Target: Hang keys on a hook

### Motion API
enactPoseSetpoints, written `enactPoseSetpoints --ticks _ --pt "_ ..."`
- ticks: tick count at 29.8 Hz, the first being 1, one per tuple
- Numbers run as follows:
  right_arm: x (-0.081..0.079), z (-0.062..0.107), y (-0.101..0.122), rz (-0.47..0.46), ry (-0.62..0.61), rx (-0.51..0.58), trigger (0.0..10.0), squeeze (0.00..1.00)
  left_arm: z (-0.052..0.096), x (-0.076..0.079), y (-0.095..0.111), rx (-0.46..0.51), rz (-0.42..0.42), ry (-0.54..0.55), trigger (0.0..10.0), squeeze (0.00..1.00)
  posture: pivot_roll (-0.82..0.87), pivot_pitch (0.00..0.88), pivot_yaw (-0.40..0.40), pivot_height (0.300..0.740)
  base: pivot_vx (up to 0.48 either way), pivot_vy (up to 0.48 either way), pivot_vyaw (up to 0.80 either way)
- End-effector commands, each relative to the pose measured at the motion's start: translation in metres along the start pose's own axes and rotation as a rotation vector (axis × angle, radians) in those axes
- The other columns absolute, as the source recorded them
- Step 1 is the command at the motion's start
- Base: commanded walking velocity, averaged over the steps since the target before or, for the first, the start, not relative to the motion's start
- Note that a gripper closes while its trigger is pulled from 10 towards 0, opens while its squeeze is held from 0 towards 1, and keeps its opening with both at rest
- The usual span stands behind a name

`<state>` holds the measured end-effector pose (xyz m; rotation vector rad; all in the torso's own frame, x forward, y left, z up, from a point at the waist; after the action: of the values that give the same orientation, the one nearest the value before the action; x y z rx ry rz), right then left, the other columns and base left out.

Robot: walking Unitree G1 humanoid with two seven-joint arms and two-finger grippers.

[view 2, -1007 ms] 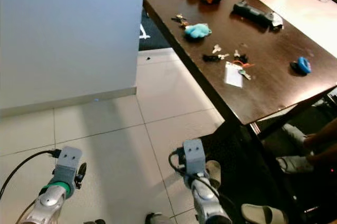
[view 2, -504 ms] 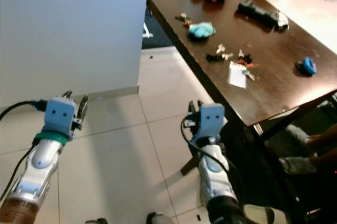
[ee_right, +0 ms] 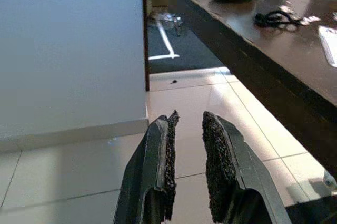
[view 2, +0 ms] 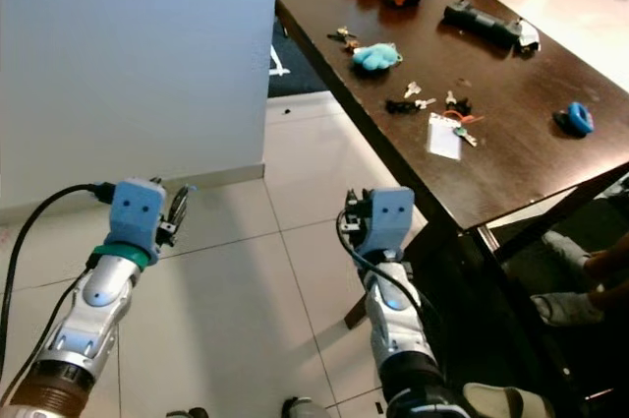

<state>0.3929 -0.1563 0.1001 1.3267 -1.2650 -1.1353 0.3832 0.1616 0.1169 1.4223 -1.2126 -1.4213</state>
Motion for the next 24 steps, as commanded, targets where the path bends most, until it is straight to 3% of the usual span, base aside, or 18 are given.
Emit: enactPoseSetpoints --ticks 1,4,6,9,15,24 --pt "-0.001 0.005 -0.011 -0.020 -0.019 -0.040 10.0 0.00 -0.002 -0.004 -0.002 -0.025 0.006 -0.011 10.0 0.00 -0.07 0.085 0.078 0.740 0.000 0.000 0.00" --pt "-0.006 0.004 -0.012 -0.031 -0.031 -0.038 10.0 0.00 -0.006 -0.011 -0.008 -0.066 0.009 -0.035 10.0 0.00 -0.08 0.096 0.102 0.740 0.000 0.000 0.00" --pt "-0.007 0.004 -0.011 -0.037 -0.035 -0.029 10.0 0.00 -0.015 -0.020 -0.008 -0.097 0.057 -0.012 10.0 0.00 -0.09 0.106 0.099 0.740 0.000 0.000 0.00" --pt "-0.006 0.005 -0.011 -0.036 -0.036 -0.029 10.0 0.00 -0.016 -0.021 -0.007 -0.099 0.063 -0.009 10.0 0.00 -0.09 0.106 0.099 0.740 0.000 0.000 0.00" --pt "-0.002 0.007 -0.012 -0.017 -0.033 -0.031 10.0 0.00 -0.017 -0.019 -0.007 -0.094 0.047 -0.008 10.0 0.00 -0.12 0.117 0.074 0.740 0.000 0.000 0.00" --pt "0.024 0.006 0.000 0.053 -0.066 0.002 10.0 0.00 -0.019 -0.004 -0.002 -0.081 0.023 -0.057 10.0 0.00 -0.20 0.141 0.099 0.740 0.000 0.000 0.00"
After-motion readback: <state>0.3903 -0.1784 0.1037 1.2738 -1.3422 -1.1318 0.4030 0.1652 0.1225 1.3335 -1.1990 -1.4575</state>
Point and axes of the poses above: a point about 5 cm out from each wrist's last joint towards the gripper, its own z axis pointing back from the gripper into the wrist, its own y axis along the axis of the wrist's last joint, x = y × z, the point moved 6 cm from there along -z, pointing out of the wrist towards the gripper, and after that the axes turned 2 degrees about z, right-handed, at the moved point
